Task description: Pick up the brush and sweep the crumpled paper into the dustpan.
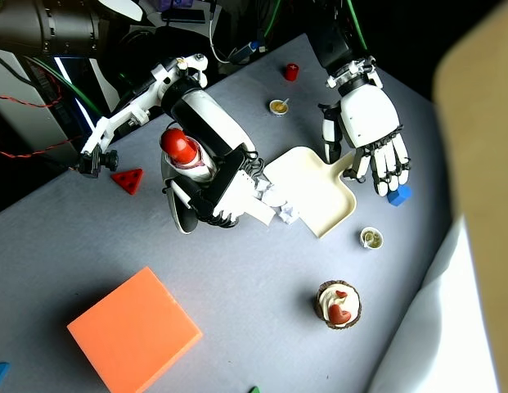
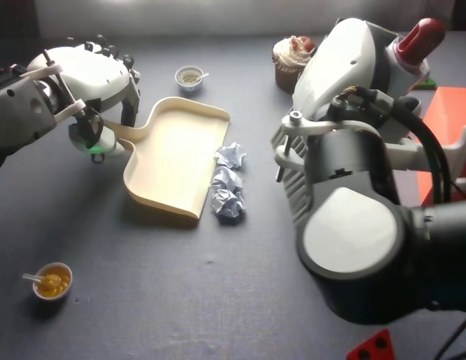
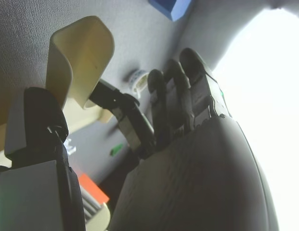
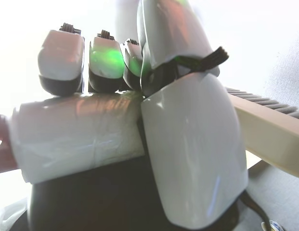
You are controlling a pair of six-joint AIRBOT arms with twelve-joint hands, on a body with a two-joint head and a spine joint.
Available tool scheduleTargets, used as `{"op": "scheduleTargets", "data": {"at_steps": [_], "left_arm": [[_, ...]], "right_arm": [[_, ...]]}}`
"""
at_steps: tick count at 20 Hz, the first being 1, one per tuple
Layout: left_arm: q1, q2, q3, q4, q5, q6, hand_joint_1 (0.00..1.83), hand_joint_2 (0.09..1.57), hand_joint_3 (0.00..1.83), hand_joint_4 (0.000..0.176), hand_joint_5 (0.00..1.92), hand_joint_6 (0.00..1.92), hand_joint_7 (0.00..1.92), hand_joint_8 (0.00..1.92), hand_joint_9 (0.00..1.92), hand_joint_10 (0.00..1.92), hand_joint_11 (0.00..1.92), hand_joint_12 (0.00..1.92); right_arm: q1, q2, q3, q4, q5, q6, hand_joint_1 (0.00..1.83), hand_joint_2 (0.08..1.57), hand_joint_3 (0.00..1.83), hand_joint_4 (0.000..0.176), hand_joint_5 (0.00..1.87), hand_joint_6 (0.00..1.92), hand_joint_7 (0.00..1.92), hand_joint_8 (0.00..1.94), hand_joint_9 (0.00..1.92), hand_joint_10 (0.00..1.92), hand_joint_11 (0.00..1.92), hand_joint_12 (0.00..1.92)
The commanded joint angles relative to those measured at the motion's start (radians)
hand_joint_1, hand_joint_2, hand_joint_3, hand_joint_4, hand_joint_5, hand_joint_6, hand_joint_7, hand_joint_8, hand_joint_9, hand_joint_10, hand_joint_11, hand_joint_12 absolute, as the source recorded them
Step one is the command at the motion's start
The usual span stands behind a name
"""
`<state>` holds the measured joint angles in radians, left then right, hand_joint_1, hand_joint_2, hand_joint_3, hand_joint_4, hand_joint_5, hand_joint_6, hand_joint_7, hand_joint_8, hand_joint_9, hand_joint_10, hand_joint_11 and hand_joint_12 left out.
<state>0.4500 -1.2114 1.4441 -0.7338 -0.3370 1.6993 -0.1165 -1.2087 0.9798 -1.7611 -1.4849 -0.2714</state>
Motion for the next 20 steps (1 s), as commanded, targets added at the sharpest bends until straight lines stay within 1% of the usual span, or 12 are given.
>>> {"op": "scheduleTargets", "data": {"at_steps": [1,3,5,7,9,10,12,13,14,16,17,20], "left_arm": [[-0.003,0.01,0.001,0.018,-0.1,-0.001,1.11,1.09,0.0,0.0,1.03,0.9,0.31,0.0,0.21,0.0,0.0,0.42],[-0.003,0.009,0.002,0.017,-0.1,-0.001,1.11,1.09,0.0,0.0,1.03,0.89,0.31,0.0,0.2,0.0,0.0,0.39],[-0.003,0.008,0.002,0.018,-0.101,-0.001,1.12,1.09,0.0,0.0,1.03,0.89,0.31,0.0,0.22,0.0,0.0,0.44],[-0.003,0.008,0.003,0.022,-0.101,-0.001,1.1,1.1,0.0,0.0,1.03,0.9,0.32,0.0,0.22,0.0,0.0,0.45],[-0.003,0.008,0.004,0.025,-0.101,-0.001,1.11,1.1,0.0,0.0,1.01,0.93,0.3,0.0,0.21,0.0,0.0,0.4],[-0.004,0.007,0.004,0.025,-0.102,-0.001,1.1,1.1,0.0,0.0,1.01,0.93,0.31,0.0,0.21,0.0,0.0,0.4],[-0.004,0.004,0.006,0.025,-0.105,-0.001,1.12,1.1,0.0,0.0,1.01,0.93,0.31,0.0,0.21,0.0,0.01,0.41],[-0.004,0.003,0.006,0.025,-0.106,-0.001,1.13,1.1,0.0,0.0,1.03,0.89,0.33,0.0,0.23,0.01,0.02,0.43],[-0.004,0.003,0.006,0.025,-0.106,-0.001,1.12,1.1,0.0,0.0,1.02,0.91,0.32,0.0,0.23,0.0,0.0,0.47],[-0.006,0.003,0.007,0.025,-0.108,-0.001,1.12,1.09,0.0,0.0,1.03,0.89,0.32,0.0,0.23,0.0,0.0,0.43],[-0.007,0.003,0.007,0.025,-0.108,-0.001,1.12,1.09,0.0,0.0,1.03,0.9,0.32,0.0,0.23,0.0,0.0,0.42],[-0.01,0.003,0.007,0.025,-0.108,-0.001,1.13,1.09,0.0,0.0,1.03,0.9,0.32,0.0,0.23,0.0,0.0,0.41]], "right_arm": [[0.017,-0.008,-0.003,-0.111,-0.054,-0.038,1.45,1.14,0.0,0.0,1.16,1.92,1.24,1.94,1.31,1.92,1.36,1.92],[0.017,-0.031,0.013,-0.132,-0.097,-0.041,1.46,1.13,0.0,0.0,1.16,1.92,1.24,1.94,1.32,1.92,1.37,1.92],[0.017,-0.031,0.024,-0.126,-0.132,-0.044,1.45,1.14,0.0,0.0,1.16,1.92,1.24,1.94,1.32,1.92,1.37,1.92],[-0.012,-0.038,0.042,-0.094,-0.157,-0.046,1.46,1.14,0.0,0.0,1.17,1.92,1.24,1.94,1.32,1.92,1.36,1.92],[-0.035,-0.059,0.064,-0.077,-0.187,0.011,1.49,1.14,0.0,0.0,1.15,1.92,1.23,1.94,1.31,1.92,1.37,1.92],[-0.04,-0.072,0.076,-0.05,-0.21,0.064,1.49,1.14,0.0,0.0,1.14,1.92,1.23,1.94,1.31,1.92,1.38,1.92],[-0.05,-0.091,0.089,-0.041,-0.219,0.096,1.5,1.14,0.0,0.0,1.13,1.92,1.21,1.94,1.3,1.92,1.38,1.92],[-0.05,-0.096,0.094,-0.046,-0.221,0.1,1.49,1.14,0.0,0.0,1.12,1.92,1.22,1.94,1.31,1.92,1.39,1.92],[-0.05,-0.103,0.103,-0.062,-0.226,0.122,1.49,1.15,0.0,0.0,1.12,1.92,1.22,1.94,1.31,1.92,1.39,1.92],[-0.044,-0.127,0.129,-0.078,-0.224,0.118,1.5,1.14,0.0,0.0,1.13,1.92,1.23,1.94,1.32,1.92,1.4,1.92],[-0.038,-0.133,0.139,-0.085,-0.2,0.069,1.48,1.15,0.0,0.0,1.13,1.92,1.23,1.94,1.32,1.92,1.4,1.92],[-0.019,-0.169,0.175,-0.094,-0.202,0.068,1.48,1.15,0.0,0.0,1.13,1.92,1.22,1.94,1.32,1.92,1.39,1.92]]}}
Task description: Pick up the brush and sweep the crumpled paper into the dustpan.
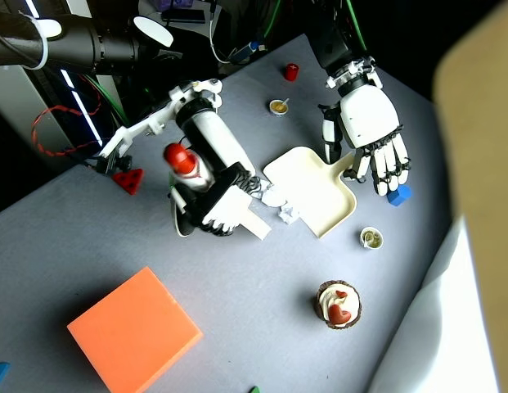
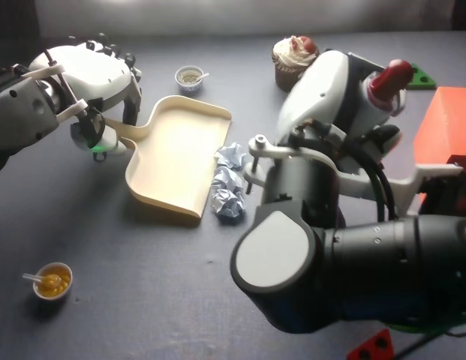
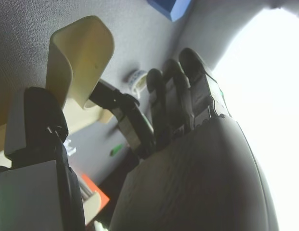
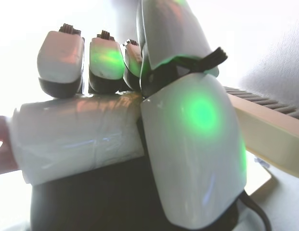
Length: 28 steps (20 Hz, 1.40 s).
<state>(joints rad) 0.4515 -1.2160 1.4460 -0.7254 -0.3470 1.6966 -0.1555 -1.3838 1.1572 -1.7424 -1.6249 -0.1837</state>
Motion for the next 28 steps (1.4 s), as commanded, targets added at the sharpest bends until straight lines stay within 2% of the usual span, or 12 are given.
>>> {"op": "scheduleTargets", "data": {"at_steps": [1,2,4,5,9,14,21,23,25,26,28], "left_arm": [[-0.011,0.007,0.005,0.017,-0.098,0.002,1.12,1.1,0.0,0.0,1.03,0.9,0.32,0.0,0.23,0.0,0.0,0.41],[-0.012,0.007,0.005,0.018,-0.097,0.002,1.12,1.09,0.0,0.0,1.04,0.88,0.33,0.0,0.24,0.0,0.0,0.43],[-0.012,0.007,0.005,0.018,-0.096,0.002,1.11,1.1,0.0,0.0,1.01,0.93,0.29,0.0,0.19,0.0,0.0,0.33],[-0.011,0.007,0.005,0.018,-0.094,0.002,1.13,1.09,0.0,0.0,1.05,0.87,0.31,0.0,0.21,0.0,0.0,0.34],[-0.011,0.007,0.005,0.02,-0.09,0.002,1.11,1.1,0.0,0.0,1.03,0.9,0.33,0.01,0.23,0.01,0.0,0.42],[-0.011,0.002,0.008,0.021,-0.089,0.002,1.12,1.09,0.0,0.0,1.03,0.89,0.3,0.0,0.2,0.0,0.0,0.36],[-0.009,0.002,0.008,0.023,-0.086,0.002,1.13,1.09,0.0,0.0,1.04,0.87,0.32,0.0,0.21,0.0,0.0,0.44],[-0.009,0.001,0.01,0.023,-0.084,0.002,1.13,1.08,0.0,0.0,1.06,0.85,0.33,0.0,0.22,0.0,0.0,0.43],[-0.009,0.0,0.011,0.023,-0.084,0.002,1.13,1.09,0.0,0.0,1.04,0.88,0.31,0.0,0.2,0.01,0.0,0.34],[-0.01,0.0,0.011,0.023,-0.084,0.002,1.13,1.08,0.0,0.0,1.06,0.85,0.32,0.0,0.22,0.0,0.0,0.4],[-0.01,0.0,0.011,0.026,-0.084,0.002,1.1,1.1,0.0,0.0,1.02,0.92,0.29,0.0,0.19,0.0,0.0,0.4]], "right_arm": [[0.031,-0.002,0.005,-0.109,-0.066,-0.021,1.47,1.15,0.0,0.0,1.12,1.92,1.22,1.94,1.32,1.92,1.4,1.92],[0.039,-0.009,0.019,-0.096,-0.068,-0.037,1.48,1.15,0.0,0.0,1.13,1.92,1.23,1.94,1.32,1.92,1.4,1.92],[0.056,-0.026,0.049,-0.072,-0.068,-0.093,1.49,1.15,0.0,0.0,1.14,1.92,1.24,1.94,1.33,1.92,1.39,1.92],[0.07,-0.035,0.063,-0.062,-0.068,-0.125,1.49,1.14,0.0,0.0,1.15,1.92,1.25,1.94,1.33,1.92,1.39,1.92],[0.123,-0.063,0.112,-0.02,-0.058,-0.266,1.47,1.14,0.0,0.0,1.18,1.92,1.27,1.94,1.34,1.92,1.38,1.92],[0.142,-0.113,0.155,0.036,-0.041,-0.389,1.47,1.14,0.0,0.0,1.17,1.92,1.25,1.94,1.33,1.92,1.37,1.92],[0.112,-0.167,0.21,0.067,-0.07,-0.376,1.45,1.14,0.0,0.0,1.15,1.92,1.24,1.94,1.32,1.92,1.37,1.92],[0.109,-0.183,0.228,0.069,-0.075,-0.359,1.46,1.15,0.0,0.0,1.14,1.92,1.23,1.94,1.33,1.92,1.38,1.92],[0.1,-0.201,0.246,0.069,-0.078,-0.356,1.44,1.15,0.0,0.0,1.12,1.92,1.22,1.94,1.32,1.92,1.38,1.92],[0.096,-0.21,0.257,0.067,-0.079,-0.348,1.43,1.15,0.0,0.0,1.11,1.92,1.21,1.94,1.3,1.92,1.38,1.92],[0.088,-0.226,0.277,0.058,-0.081,-0.329,1.42,1.15,0.0,0.0,1.11,1.92,1.21,1.94,1.3,1.92,1.38,1.92]]}}
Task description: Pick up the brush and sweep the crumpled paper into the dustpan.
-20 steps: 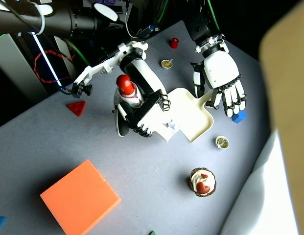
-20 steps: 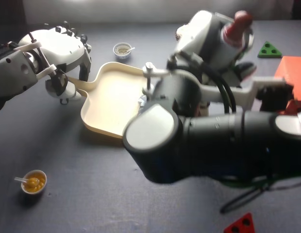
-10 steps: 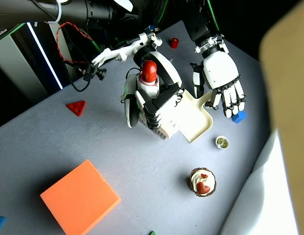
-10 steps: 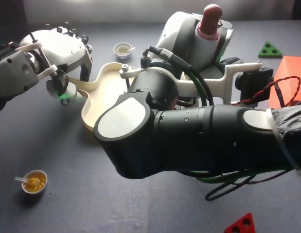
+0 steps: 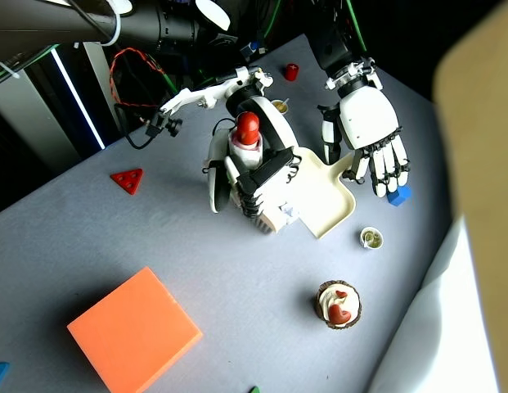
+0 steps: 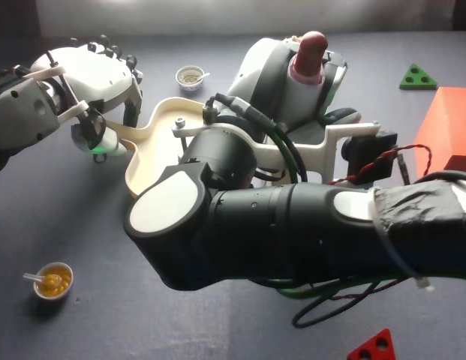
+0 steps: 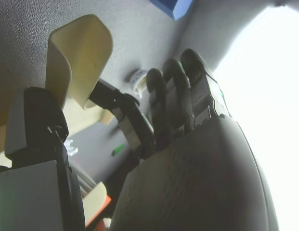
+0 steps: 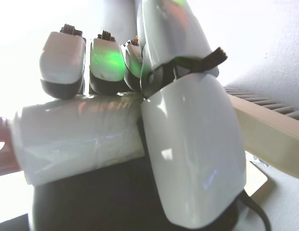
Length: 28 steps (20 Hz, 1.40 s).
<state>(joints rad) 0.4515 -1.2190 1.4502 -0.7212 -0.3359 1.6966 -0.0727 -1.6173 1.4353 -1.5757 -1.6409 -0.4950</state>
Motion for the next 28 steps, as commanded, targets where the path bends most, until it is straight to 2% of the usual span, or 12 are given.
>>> {"op": "scheduleTargets", "data": {"at_steps": [1,5,10,16,24,28], "left_arm": [[-0.01,0.002,0.007,0.022,-0.095,0.002,1.1,1.11,0.0,0.0,1.0,0.94,0.27,0.0,0.17,0.0,0.0,0.36],[-0.012,-0.005,0.005,0.024,-0.095,0.002,1.11,1.1,0.0,0.0,1.02,0.91,0.31,0.0,0.21,0.0,0.0,0.44],[-0.024,-0.011,-0.006,0.043,-0.095,0.002,1.12,1.1,0.0,0.0,1.03,0.9,0.32,0.01,0.23,0.0,0.0,0.46],[-0.032,-0.021,-0.018,0.05,-0.098,0.002,1.12,1.1,0.0,0.0,1.03,0.9,0.33,0.0,0.23,0.0,0.0,0.46],[-0.045,-0.022,-0.029,0.057,-0.101,0.002,1.13,1.1,0.0,0.0,1.03,0.9,0.32,0.0,0.21,0.0,0.0,0.44],[-0.047,-0.022,-0.03,0.054,-0.105,0.002,1.12,1.1,0.0,0.0,1.02,0.9,0.31,0.0,0.21,0.0,0.0,0.41]], "right_arm": [[0.0,0.001,0.007,-0.109,-0.067,-0.004,1.41,1.15,0.0,0.0,1.11,1.92,1.2,1.94,1.29,1.92,1.36,1.92],[-0.015,-0.025,0.033,-0.113,-0.073,0.048,1.42,1.14,0.0,0.0,1.11,1.92,1.22,1.94,1.31,1.92,1.38,1.92],[-0.013,-0.042,0.037,-0.119,-0.071,0.228,1.45,1.15,0.0,0.0,1.15,1.92,1.23,1.94,1.32,1.92,1.37,1.92],[-0.005,-0.054,0.052,-0.128,-0.056,0.349,1.44,1.15,0.0,0.0,1.15,1.92,1.26,1.94,1.34,1.92,1.36,1.92],[0.018,-0.043,0.054,-0.185,-0.04,0.404,1.44,1.14,0.0,0.0,1.15,1.92,1.26,1.94,1.35,1.92,1.39,1.92],[0.019,-0.015,0.03,-0.186,-0.039,0.391,1.42,1.14,0.0,0.0,1.13,1.92,1.25,1.94,1.32,1.92,1.36,1.92]]}}
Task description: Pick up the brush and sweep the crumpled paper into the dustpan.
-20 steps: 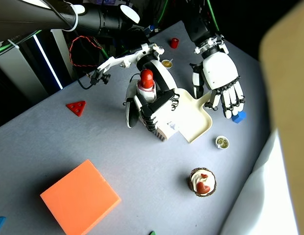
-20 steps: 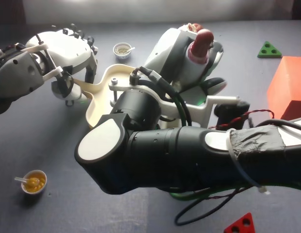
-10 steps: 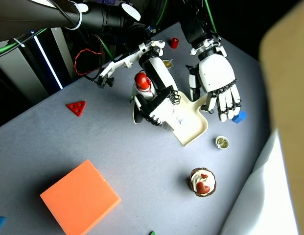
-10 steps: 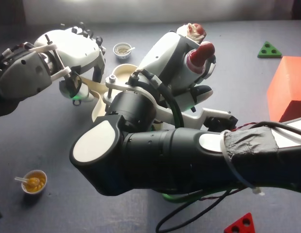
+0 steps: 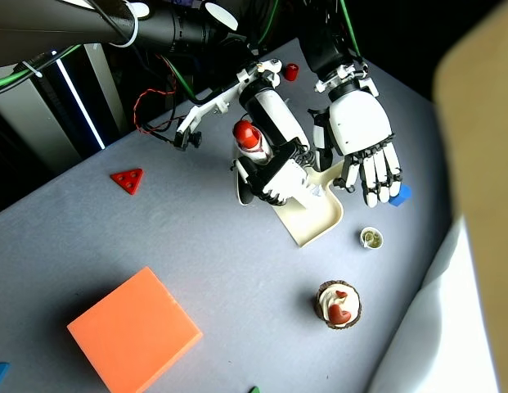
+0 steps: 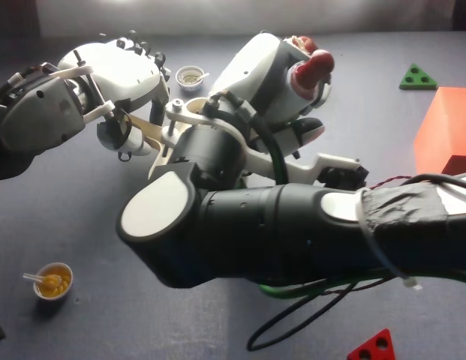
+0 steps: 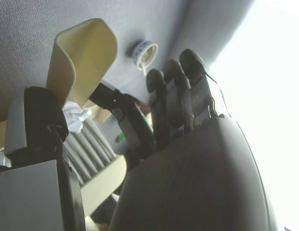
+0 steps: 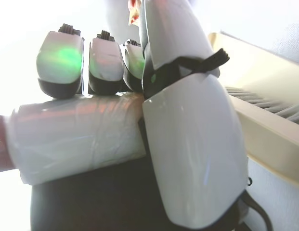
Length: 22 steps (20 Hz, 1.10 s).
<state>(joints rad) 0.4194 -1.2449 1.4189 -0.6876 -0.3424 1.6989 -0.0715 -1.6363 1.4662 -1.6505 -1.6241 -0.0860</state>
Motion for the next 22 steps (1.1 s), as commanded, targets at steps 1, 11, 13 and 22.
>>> {"op": "scheduleTargets", "data": {"at_steps": [1,11,13,22], "left_arm": [[-0.015,0.005,0.001,0.021,-0.099,-0.001,1.12,1.1,0.0,0.0,1.02,0.91,0.31,0.0,0.21,0.0,0.0,0.41],[0.014,0.007,-0.009,-0.011,-0.113,-0.001,1.12,1.1,0.0,0.0,1.03,0.9,0.32,0.0,0.21,0.0,0.0,0.4],[0.022,0.009,-0.011,-0.019,-0.12,-0.001,1.12,1.1,0.0,0.0,1.03,0.9,0.31,0.0,0.2,0.0,0.0,0.4],[0.033,0.011,-0.011,-0.033,-0.132,-0.005,1.13,1.09,0.0,0.0,1.05,0.87,0.3,0.0,0.21,0.0,0.0,0.43]], "right_arm": [[0.019,0.014,-0.011,-0.111,-0.056,-0.021,1.43,1.13,0.0,0.0,1.13,1.92,1.25,1.94,1.33,1.92,1.37,1.92],[0.058,0.1,-0.066,-0.098,-0.056,-0.12,1.44,1.14,0.0,0.0,1.15,1.92,1.23,1.94,1.31,1.92,1.37,1.92],[0.063,0.099,-0.058,-0.098,-0.056,-0.155,1.43,1.14,0.0,0.0,1.14,1.92,1.23,1.94,1.3,1.92,1.35,1.92],[0.05,0.007,0.059,-0.048,-0.022,-0.221,1.42,1.14,0.0,0.0,1.14,1.92,1.25,1.94,1.32,1.92,1.37,1.92]]}}
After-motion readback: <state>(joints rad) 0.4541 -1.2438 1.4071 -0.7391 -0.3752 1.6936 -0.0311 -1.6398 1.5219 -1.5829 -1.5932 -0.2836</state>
